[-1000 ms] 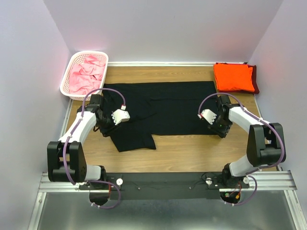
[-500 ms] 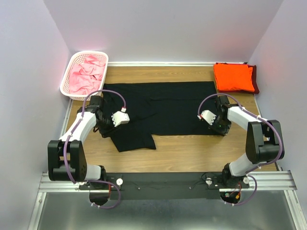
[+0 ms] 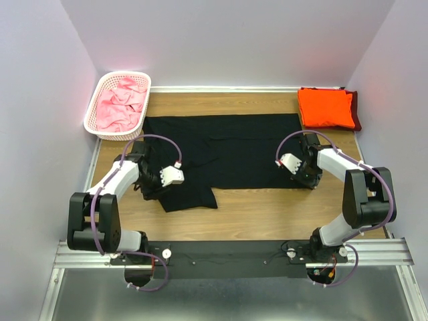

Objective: Fold and stack the t-shirts
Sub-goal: Fold the tshirt

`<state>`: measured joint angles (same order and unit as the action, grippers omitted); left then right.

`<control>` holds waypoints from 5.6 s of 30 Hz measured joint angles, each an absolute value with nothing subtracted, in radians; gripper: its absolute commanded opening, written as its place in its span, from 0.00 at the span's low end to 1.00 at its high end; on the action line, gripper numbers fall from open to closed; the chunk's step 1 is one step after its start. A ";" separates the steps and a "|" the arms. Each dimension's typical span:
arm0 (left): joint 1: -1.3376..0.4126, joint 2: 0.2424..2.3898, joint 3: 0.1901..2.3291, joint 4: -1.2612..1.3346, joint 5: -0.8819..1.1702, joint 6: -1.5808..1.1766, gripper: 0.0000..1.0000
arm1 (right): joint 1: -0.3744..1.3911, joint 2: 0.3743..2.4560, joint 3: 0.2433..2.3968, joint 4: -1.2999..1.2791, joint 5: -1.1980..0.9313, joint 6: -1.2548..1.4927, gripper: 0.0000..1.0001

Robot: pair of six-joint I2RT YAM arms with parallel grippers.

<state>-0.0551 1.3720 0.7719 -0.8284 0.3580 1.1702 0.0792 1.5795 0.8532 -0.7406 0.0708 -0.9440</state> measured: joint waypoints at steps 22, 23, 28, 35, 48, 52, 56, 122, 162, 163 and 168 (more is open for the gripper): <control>-0.123 1.446 0.822 -0.812 0.281 1.179 0.00 | 0.078 1.567 0.867 -0.749 0.046 -0.944 0.01; -0.116 1.445 0.841 -0.830 0.282 1.181 0.00 | 0.078 1.559 0.867 -0.750 0.043 -0.944 0.00; -0.098 1.392 0.926 -0.896 0.290 1.187 0.00 | 0.076 1.488 0.867 -0.762 0.032 -0.944 0.00; -0.094 1.293 0.923 -0.967 0.310 1.195 0.00 | 0.071 1.369 0.867 -0.807 0.029 -0.945 0.01; -0.084 1.174 0.931 -1.092 0.314 1.212 0.00 | 0.051 1.206 0.865 -0.936 0.004 -0.963 0.01; -0.064 1.273 1.045 -1.103 0.326 1.203 0.00 | 0.035 1.282 0.915 -0.949 -0.009 -0.972 0.01; -0.060 1.369 1.159 -1.093 0.344 1.187 0.00 | 0.031 1.380 1.034 -0.966 -0.020 -0.982 0.01; 0.008 2.109 1.773 -0.961 0.354 1.032 0.26 | 0.012 2.197 1.768 -0.937 -0.027 -1.042 0.27; 0.155 1.811 1.147 -0.614 0.375 0.771 0.00 | -0.118 2.073 1.495 -0.993 -0.226 -0.456 0.01; 0.155 1.795 1.124 -0.594 0.375 0.773 0.00 | -0.118 2.059 1.477 -0.984 -0.221 -0.459 0.01; 0.155 1.713 1.026 -0.577 0.375 0.783 0.00 | -0.120 1.988 1.375 -0.970 -0.173 -0.486 0.07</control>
<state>0.1551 1.7130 1.0264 -0.5770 0.3752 0.7834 -0.1204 1.9877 1.3750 -0.9699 -0.1726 -0.4862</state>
